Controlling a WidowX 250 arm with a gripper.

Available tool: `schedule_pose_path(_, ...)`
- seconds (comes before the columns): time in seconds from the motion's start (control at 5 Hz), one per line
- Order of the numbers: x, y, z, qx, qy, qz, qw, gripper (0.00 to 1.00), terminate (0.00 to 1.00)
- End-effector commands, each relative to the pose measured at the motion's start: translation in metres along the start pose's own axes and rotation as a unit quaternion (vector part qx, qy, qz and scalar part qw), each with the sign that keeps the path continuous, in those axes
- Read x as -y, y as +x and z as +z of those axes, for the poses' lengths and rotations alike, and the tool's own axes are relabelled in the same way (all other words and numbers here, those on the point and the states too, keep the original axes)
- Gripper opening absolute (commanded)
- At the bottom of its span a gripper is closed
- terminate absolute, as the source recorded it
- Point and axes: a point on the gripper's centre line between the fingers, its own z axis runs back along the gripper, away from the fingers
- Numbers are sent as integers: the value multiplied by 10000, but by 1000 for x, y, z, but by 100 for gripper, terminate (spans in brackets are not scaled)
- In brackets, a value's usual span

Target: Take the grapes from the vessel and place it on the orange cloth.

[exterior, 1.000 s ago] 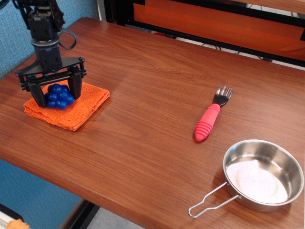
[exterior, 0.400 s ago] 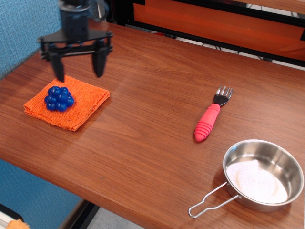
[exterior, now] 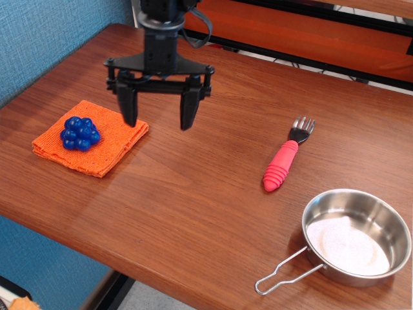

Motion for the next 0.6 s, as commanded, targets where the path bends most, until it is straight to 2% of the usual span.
schedule_pose_path(0.0,21,-27,8,782,-175,-620,9949,100,0)
schedule_pose_path(0.2,59,-13,15,1064,-272,-933,9896,100,0)
schedule_pose_path(0.4,100,-13,20,1079,-354,-1342,9844,100,0)
